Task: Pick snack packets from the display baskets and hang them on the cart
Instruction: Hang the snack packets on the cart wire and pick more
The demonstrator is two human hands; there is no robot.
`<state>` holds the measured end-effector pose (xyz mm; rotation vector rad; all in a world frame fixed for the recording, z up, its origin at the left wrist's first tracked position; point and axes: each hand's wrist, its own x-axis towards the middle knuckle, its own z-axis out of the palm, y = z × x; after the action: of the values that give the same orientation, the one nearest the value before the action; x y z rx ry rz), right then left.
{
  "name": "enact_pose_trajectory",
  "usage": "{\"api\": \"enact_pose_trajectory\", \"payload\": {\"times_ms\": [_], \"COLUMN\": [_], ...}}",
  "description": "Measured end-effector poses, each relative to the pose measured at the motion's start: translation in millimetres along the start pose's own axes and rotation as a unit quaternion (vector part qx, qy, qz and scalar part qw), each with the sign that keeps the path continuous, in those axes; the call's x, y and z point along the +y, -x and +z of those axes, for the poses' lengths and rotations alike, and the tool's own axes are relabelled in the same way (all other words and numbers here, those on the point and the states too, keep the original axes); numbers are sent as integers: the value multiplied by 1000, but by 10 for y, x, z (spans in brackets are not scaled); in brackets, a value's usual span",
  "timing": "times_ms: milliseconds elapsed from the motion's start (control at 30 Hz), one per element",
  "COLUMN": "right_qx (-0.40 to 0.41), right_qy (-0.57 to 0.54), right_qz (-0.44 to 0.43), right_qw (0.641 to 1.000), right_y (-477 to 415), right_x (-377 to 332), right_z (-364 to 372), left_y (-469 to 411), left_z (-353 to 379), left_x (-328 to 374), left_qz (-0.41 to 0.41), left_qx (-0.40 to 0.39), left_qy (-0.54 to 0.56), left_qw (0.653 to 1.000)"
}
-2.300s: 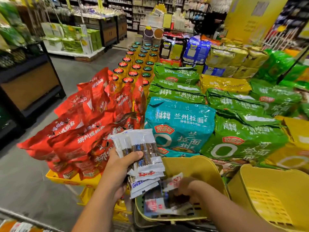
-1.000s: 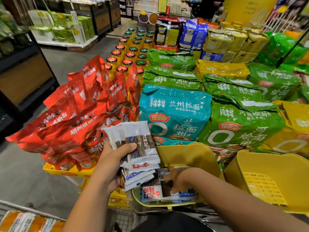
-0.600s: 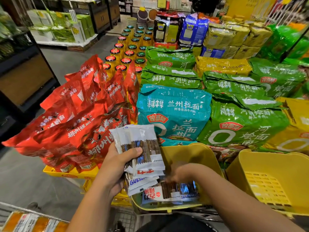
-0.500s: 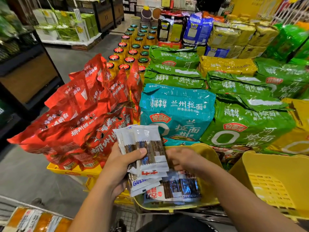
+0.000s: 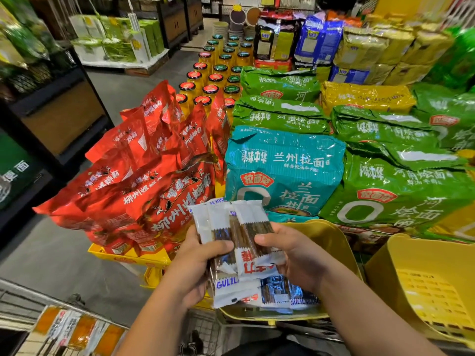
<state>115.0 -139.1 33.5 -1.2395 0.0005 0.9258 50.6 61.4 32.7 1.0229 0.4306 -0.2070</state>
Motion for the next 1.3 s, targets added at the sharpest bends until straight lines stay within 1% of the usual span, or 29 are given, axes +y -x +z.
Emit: {"api": "enact_pose_trajectory", "payload": {"times_ms": [233,333,467,500,567,600,633,667,700,733,800,933,967,1000,1067,1167,1200,1300], "right_qx": [63,92,97,99,127,151,180,210,216,224,200,186,174,167,204,225,228,239], "right_qy": [9,28,-5,9,85,145,224,313,374,408,409,356,374,410,445,414,415,508], "right_qz": [4,4,-3,-3,10,17,28,44,75,111,170,240,246,256,258,278,294,287], "right_qw": [998,995,995,995,988,978,957,925,899,878,874,884,877,859,833,837,830,776], "right_y": [7,18,52,83,145,176,186,163,134,44,-160,-489,-540,-555,-541,-381,-320,-293], "right_x": [11,45,20,-6,-50,-63,-57,-39,-12,66,231,505,541,543,506,363,319,341], "right_z": [-22,-60,-207,-254,-355,-394,-429,-433,-419,-387,-269,-28,-36,-37,-100,-237,-277,-426], "left_y": [4,27,56,62,78,77,77,79,74,70,64,81,79,73,55,31,29,15], "left_z": [38,22,-49,-72,-127,-162,-202,-241,-276,-303,-314,-282,-283,-289,-303,-298,-285,-222], "left_x": [0,21,97,137,218,259,297,339,361,376,365,293,279,269,255,251,248,248], "left_qz": [62,54,50,57,77,87,97,104,110,112,109,88,83,81,80,82,82,80], "left_qx": [28,11,2,7,24,33,42,49,54,56,56,41,38,36,31,26,25,18], "left_qy": [-9,-6,4,3,1,-1,-3,-3,-5,-5,-2,5,4,1,-3,-5,-5,-6], "left_qw": [998,998,999,998,997,996,994,993,992,992,993,995,996,996,996,996,996,997]}}
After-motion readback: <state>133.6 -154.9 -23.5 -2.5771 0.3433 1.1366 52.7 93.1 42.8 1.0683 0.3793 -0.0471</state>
